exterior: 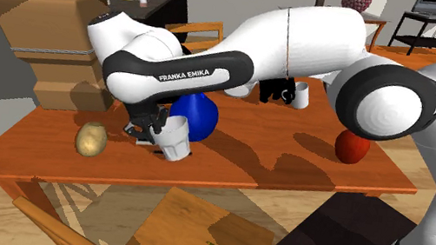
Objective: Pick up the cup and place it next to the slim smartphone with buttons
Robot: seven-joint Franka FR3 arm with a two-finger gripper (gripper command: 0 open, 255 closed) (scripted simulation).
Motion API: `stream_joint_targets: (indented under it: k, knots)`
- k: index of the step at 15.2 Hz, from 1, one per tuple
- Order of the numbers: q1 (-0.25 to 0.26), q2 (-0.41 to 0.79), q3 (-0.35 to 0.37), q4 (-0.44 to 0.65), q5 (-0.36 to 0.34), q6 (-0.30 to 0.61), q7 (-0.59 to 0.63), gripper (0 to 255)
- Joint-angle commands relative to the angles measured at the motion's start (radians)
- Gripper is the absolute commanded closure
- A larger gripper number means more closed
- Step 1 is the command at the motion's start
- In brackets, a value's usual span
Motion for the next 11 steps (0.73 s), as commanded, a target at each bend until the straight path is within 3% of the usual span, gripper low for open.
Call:
stream_joint_targets:
  k: [1, 9, 10, 11]
  knots:
    - [-0.002, 0.008, -0.002, -0.017, -0.002, 0.021, 0.005, 255]
    - [-0.004, 0.009, -0.002, -0.027, -0.003, 0.032, 0.008, 255]
    - [-0.003, 0.009, -0.002, -0.027, -0.003, 0.032, 0.008, 0]
    - [-0.004, 0.008, -0.002, -0.03, -0.003, 0.033, 0.008, 0]
